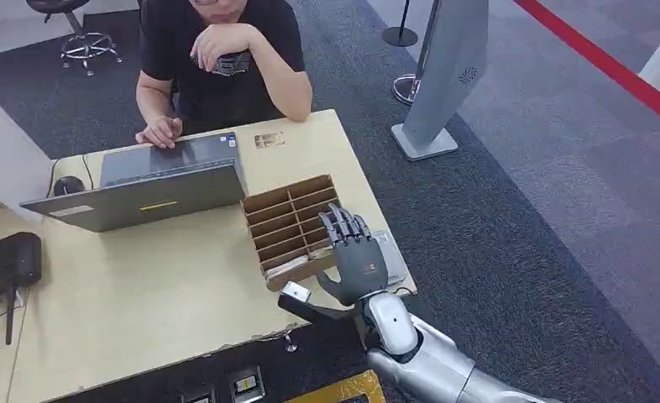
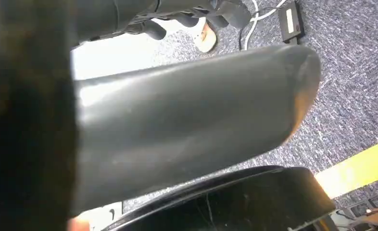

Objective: Pass the card to the sensor for recognition and then transmit it.

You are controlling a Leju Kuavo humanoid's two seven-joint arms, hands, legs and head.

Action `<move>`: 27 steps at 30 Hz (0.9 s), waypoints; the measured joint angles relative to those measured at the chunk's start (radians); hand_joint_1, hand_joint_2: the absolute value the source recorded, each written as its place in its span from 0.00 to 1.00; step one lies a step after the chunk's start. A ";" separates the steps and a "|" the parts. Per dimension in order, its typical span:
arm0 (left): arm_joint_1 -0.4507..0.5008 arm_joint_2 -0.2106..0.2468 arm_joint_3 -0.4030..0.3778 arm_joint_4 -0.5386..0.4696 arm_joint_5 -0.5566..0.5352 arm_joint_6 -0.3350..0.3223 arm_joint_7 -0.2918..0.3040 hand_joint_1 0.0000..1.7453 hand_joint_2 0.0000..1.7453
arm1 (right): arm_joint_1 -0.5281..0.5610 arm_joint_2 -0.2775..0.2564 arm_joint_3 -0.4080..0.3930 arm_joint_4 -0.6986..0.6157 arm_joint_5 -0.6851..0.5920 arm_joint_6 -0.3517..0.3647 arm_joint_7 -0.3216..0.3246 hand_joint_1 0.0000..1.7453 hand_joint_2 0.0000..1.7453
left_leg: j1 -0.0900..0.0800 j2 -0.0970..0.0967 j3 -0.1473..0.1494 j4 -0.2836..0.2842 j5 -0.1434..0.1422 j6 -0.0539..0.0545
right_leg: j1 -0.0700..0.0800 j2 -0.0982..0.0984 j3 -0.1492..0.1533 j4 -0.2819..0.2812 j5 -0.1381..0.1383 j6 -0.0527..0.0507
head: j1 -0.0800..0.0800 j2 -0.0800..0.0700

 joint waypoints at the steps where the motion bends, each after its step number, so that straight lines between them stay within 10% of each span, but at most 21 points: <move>1: 0.000 0.000 0.000 0.000 0.001 0.000 -0.002 0.00 0.00 | -0.001 0.000 0.004 -0.001 -0.012 0.005 -0.008 0.00 1.00 | 0.000 0.000 0.000 0.000 0.000 0.000 | 0.000 0.000 0.000 0.000 0.000 0.000 | 0.000 0.000; 27: 0.007 0.010 0.019 0.000 -0.004 0.000 -0.012 0.00 0.00 | -0.038 0.000 0.064 0.010 -0.074 0.030 -0.035 0.00 1.00 | 0.000 0.000 0.000 0.000 0.000 0.000 | 0.000 0.000 0.000 0.000 0.000 0.000 | 0.000 0.000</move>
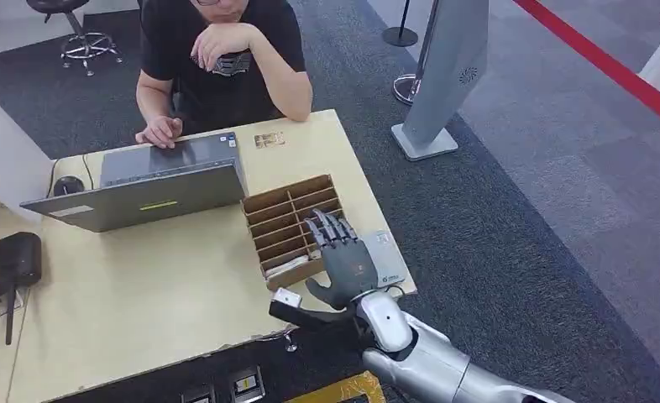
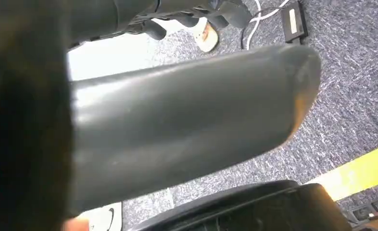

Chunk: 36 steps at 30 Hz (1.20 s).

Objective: Pass the card to the sensor for recognition and then transmit it.

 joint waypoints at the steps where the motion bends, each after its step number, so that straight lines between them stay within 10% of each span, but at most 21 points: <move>1: 0.000 0.000 0.000 0.000 0.000 0.000 0.000 0.00 0.00 | -0.001 0.000 0.002 0.002 0.000 0.000 0.002 0.00 1.00 | 0.000 0.000 0.000 0.000 0.000 0.000 | 0.000 0.000 0.000 0.000 0.000 0.000 | 0.000 0.000; 20: 0.001 0.001 0.006 0.000 -0.004 0.000 0.000 0.00 0.00 | 0.003 -0.018 0.001 0.045 0.002 0.001 0.049 0.00 1.00 | 0.000 0.000 0.000 0.000 0.000 0.000 | 0.000 0.000 0.000 0.000 0.000 0.000 | 0.000 0.000; 36: 0.000 0.003 0.006 0.000 -0.007 -0.003 0.000 0.00 0.00 | 0.005 -0.027 0.000 0.057 0.005 -0.002 0.053 0.25 1.00 | 0.000 0.000 0.000 0.000 0.000 0.000 | 0.000 0.000 0.000 0.000 0.000 0.000 | 0.000 0.000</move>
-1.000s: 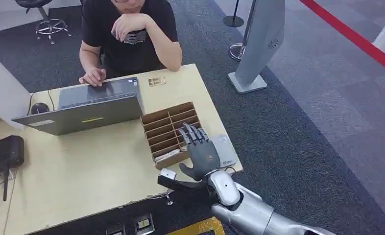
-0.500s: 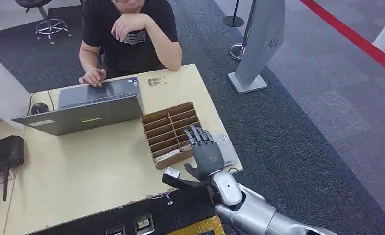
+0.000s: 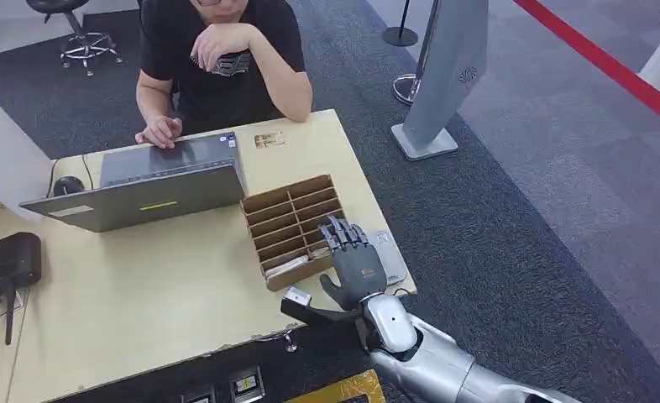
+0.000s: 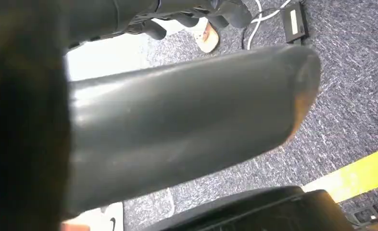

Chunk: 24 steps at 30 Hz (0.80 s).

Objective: Pass the card to the sensor for recognition and then transmit it.

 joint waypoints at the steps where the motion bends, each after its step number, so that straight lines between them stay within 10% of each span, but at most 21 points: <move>1: 0.000 0.000 0.000 0.000 0.000 0.000 0.000 0.00 0.00 | 0.000 0.000 0.000 0.000 0.000 -0.001 0.000 0.25 1.00 | 0.000 0.000 0.000 0.000 0.000 0.000 | 0.000 0.000 0.000 0.000 0.000 0.000 | 0.000 0.000; 24: -0.001 -0.004 0.000 0.000 -0.012 0.003 -0.002 0.00 0.00 | 0.004 -0.006 -0.001 0.002 -0.005 -0.017 -0.018 0.35 1.00 | 0.000 0.000 0.000 0.000 0.000 0.000 | 0.000 0.000 0.000 0.000 0.000 0.000 | 0.000 0.000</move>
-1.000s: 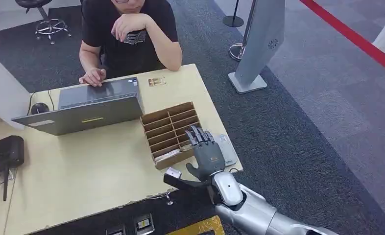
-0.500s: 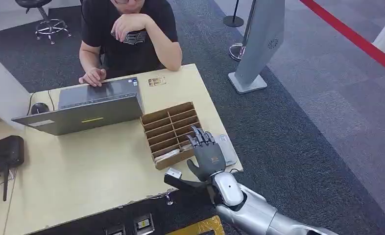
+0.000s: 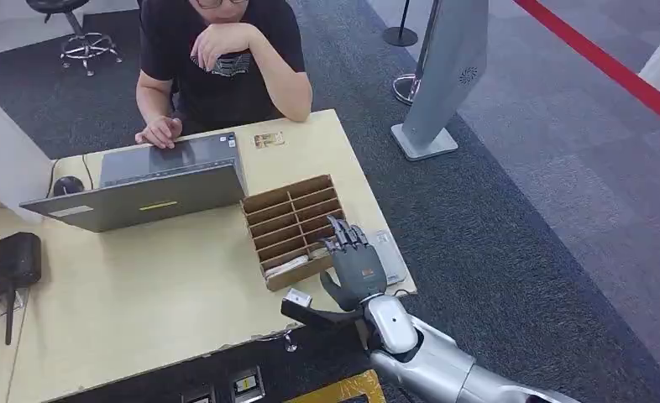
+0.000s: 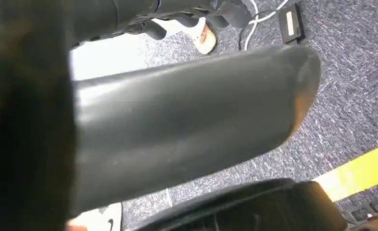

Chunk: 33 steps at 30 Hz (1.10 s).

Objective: Pass the card to the sensor for recognition and then transmit it.

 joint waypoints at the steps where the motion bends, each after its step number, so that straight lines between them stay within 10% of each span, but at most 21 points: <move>1: 0.000 0.000 0.000 0.000 0.000 0.000 0.000 0.00 0.00 | 0.000 0.000 0.000 0.002 -0.001 -0.001 -0.001 0.34 1.00 | 0.000 0.000 0.000 0.000 0.000 0.000 | 0.000 0.000 0.000 0.000 0.000 0.000 | 0.000 0.000; 26: 0.000 -0.002 0.001 0.000 -0.021 -0.005 -0.008 0.00 0.00 | -0.001 0.001 -0.018 0.055 -0.047 -0.007 -0.018 0.40 1.00 | 0.000 0.000 0.000 0.000 0.000 0.000 | 0.000 0.000 0.000 0.000 0.000 0.000 | 0.000 0.000; 33: -0.001 0.000 0.001 0.000 -0.024 -0.014 -0.008 0.00 0.00 | -0.001 0.001 -0.027 0.067 -0.051 -0.006 -0.018 0.63 1.00 | 0.000 0.000 0.000 0.000 0.000 0.000 | 0.000 0.000 0.000 0.000 0.000 0.000 | 0.000 0.000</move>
